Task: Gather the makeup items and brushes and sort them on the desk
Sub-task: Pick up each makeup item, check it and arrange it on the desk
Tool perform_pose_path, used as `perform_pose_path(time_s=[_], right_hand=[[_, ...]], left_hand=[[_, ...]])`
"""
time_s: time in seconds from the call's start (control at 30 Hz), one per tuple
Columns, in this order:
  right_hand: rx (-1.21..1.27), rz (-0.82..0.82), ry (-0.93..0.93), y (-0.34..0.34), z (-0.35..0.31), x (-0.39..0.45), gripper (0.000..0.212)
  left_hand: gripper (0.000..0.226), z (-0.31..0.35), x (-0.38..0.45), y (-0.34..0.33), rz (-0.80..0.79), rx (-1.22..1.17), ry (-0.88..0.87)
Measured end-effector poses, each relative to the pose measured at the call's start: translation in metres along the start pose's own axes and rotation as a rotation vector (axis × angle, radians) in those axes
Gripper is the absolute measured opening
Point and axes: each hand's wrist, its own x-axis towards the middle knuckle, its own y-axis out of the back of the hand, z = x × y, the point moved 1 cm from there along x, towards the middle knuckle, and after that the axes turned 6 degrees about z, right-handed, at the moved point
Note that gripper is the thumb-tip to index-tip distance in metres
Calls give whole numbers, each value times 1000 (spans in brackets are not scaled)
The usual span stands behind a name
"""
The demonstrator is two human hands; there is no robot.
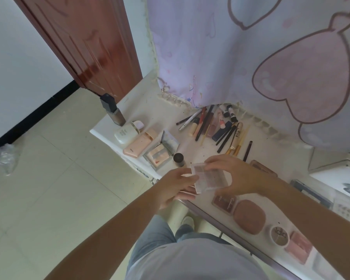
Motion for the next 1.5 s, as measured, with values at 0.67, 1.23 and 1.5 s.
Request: perform_pose_path(time_s=[0.67, 1.23, 1.5], right_hand=[[841, 526, -309, 16, -4, -5, 31], [122, 445, -50, 62, -37, 8, 52], [211, 316, -2, 59, -36, 5, 63]], left_hand=[[20, 47, -2, -22, 13, -64, -223], [24, 79, -12, -16, -93, -239, -311], [50, 73, -11, -3, -28, 97, -497]])
